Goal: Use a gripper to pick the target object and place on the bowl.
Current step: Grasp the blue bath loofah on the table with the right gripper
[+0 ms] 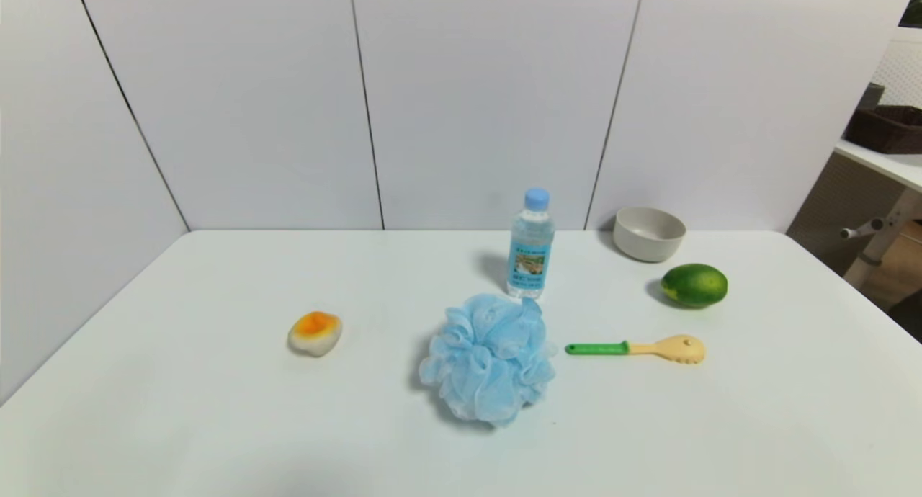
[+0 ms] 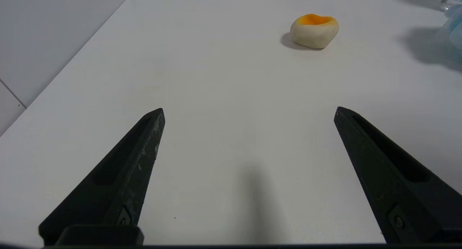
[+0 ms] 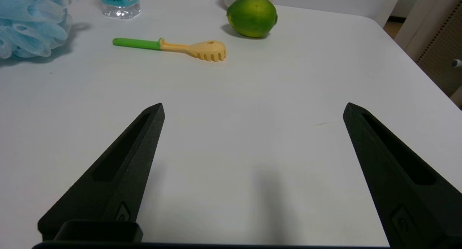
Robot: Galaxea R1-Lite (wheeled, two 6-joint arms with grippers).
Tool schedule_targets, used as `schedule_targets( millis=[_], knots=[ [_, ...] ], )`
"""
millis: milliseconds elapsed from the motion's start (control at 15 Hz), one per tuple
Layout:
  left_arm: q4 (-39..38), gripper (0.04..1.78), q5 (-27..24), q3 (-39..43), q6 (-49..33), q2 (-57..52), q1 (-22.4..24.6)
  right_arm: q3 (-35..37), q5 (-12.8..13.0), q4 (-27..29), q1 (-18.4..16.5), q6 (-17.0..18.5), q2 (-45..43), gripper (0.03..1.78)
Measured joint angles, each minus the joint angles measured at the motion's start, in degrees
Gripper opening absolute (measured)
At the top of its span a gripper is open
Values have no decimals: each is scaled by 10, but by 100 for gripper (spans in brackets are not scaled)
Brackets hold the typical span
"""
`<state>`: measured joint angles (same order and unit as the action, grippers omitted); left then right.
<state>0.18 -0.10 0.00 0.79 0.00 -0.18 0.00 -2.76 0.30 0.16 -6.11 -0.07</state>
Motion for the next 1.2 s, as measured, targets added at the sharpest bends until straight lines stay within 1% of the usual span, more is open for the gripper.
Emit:
schedule_targets(
  millis=[267,533,600,733,867,1000,1200],
  knots=[
    [0,169,0,0,0,0,0,0,-1,0,0,-12,0,171],
    [0,169,0,0,0,0,0,0,-2,2,0,-14,0,171],
    [0,169,0,0,0,0,0,-4,-2,9,0,-13,1,171],
    [0,169,0,0,0,0,0,-38,-6,27,0,-12,17,171],
    [0,169,0,0,0,0,0,-105,-7,56,3,-11,71,171],
    [0,169,0,0,0,0,0,-176,-10,82,10,-16,153,171],
    [0,169,0,0,0,0,0,-273,-31,98,33,-36,302,171]
  ],
)
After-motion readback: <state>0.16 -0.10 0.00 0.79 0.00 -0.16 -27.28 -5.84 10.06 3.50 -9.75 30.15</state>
